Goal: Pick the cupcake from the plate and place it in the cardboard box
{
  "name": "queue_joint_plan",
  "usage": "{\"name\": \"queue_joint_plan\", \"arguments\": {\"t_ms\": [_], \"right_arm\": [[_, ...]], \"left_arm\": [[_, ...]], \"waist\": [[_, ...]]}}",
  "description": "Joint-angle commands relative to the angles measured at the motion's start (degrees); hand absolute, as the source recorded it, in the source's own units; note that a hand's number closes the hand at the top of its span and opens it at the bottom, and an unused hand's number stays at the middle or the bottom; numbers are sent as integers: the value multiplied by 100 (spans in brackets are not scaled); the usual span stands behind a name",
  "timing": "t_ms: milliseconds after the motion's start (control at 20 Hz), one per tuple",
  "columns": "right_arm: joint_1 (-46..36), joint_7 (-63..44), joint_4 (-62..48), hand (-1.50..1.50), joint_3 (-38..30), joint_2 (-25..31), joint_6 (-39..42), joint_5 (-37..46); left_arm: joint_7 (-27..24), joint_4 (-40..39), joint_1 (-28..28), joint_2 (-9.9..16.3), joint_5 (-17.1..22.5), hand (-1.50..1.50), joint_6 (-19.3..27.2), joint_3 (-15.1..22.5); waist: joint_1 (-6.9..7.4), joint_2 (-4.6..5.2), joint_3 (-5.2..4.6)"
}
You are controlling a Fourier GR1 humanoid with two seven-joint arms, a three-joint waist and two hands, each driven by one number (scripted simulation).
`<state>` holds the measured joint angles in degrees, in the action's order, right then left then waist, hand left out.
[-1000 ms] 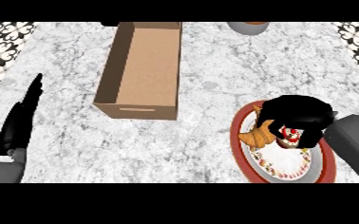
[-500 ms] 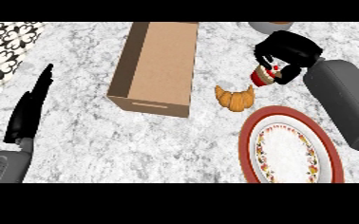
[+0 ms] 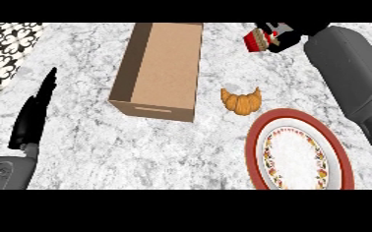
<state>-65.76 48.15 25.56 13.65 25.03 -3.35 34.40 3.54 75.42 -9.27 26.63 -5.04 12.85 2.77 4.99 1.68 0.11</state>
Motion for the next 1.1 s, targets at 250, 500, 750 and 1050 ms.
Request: {"name": "queue_joint_plan", "arguments": {"t_ms": [250,500,750,1050], "right_arm": [[-1221,241,-915,150,-420,-777,723,-294],[-1743,-305,-1222,150,-638,-1339,1155,-486],[-2306,-1068,-1492,150,-959,-1820,1232,-723],[-2430,-1452,-1787,150,-1040,-2346,1078,-732]], "left_arm": [[-101,-178,72,-110,-40,0,48,-118],[-357,-238,185,34,-23,0,-100,-239],[47,-226,-153,18,-71,0,-164,-211],[132,-117,-147,-57,-120,0,-172,-165]], "waist": [[-124,-51,-13],[-132,-63,-17],[-162,-52,-19],[-89,-9,-21]]}}
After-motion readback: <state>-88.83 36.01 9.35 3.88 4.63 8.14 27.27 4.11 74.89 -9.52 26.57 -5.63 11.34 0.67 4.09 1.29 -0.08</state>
